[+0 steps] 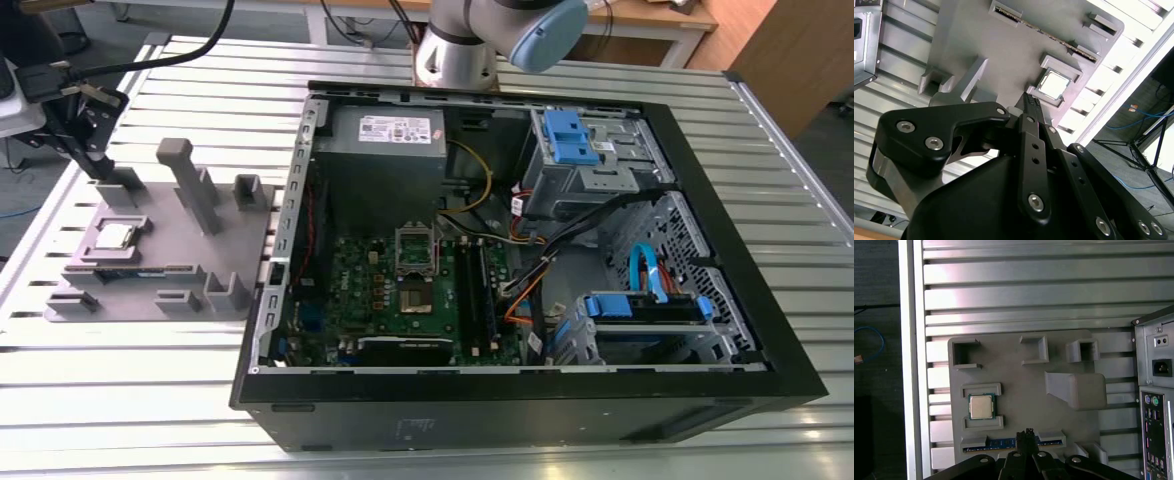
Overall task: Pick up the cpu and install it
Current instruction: 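Reach for the cpu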
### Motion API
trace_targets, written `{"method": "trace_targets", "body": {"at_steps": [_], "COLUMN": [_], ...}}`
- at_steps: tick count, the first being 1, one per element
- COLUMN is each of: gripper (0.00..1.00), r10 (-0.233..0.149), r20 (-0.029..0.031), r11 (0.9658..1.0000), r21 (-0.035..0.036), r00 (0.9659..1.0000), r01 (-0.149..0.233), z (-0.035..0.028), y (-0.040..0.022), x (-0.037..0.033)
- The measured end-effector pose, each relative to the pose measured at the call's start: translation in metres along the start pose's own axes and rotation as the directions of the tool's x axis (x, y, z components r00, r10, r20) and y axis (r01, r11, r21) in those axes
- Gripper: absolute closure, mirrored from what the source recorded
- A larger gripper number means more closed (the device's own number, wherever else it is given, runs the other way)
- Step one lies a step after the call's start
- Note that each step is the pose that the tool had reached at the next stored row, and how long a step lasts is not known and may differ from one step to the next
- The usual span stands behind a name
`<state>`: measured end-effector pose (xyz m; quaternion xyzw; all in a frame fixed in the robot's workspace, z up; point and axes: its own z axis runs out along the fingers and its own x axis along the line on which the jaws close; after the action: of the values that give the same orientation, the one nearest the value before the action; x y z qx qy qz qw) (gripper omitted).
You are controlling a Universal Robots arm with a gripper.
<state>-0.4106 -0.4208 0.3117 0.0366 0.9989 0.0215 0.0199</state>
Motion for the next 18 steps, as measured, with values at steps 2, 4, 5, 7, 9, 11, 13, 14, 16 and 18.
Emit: {"method": "trace_targets", "body": {"at_steps": [2,4,5,7,9,11,13,14,16,18], "gripper": [0.89,0.89,0.89,0.89,0.89,0.89,0.89,0.89,0.89,0.89], "r10": [0.0,0.0,0.0,0.0,0.0,-0.001,-0.001,-0.001,-0.001,-0.001], "r20": [0.0,0.0019,0.0031,0.0063,0.0092,0.0118,0.0134,0.0141,0.0143,0.0147], "r11": [1.0,1.0,1.0,1.0,1.0,1.0,1.0,1.0,1.0,1.0], "r21": [0.0,-0.0003,-0.0004,-0.0006,-0.0008,-0.0009,-0.001,-0.0012,-0.0008,0.0012], "r00": [1.0,1.0,1.0,1.0,1.0,0.9999,0.9999,0.9999,0.9999,0.9999], "r01": [0.0,0.0,0.0,0.0,0.0,0.001,0.001,0.001,0.001,0.001], "z": [0.0001,0.0003,0.0003,0.0008,0.0018,0.0032,0.0051,0.0067,0.01,0.0137], "y": [0.0,-0.0001,-0.0001,-0.0003,-0.0007,-0.0012,-0.0016,-0.0018,-0.0022,-0.0025], "x": [0.0001,0.0008,0.0016,0.0042,0.0085,0.0136,0.0187,0.021,0.0245,0.0266]}}
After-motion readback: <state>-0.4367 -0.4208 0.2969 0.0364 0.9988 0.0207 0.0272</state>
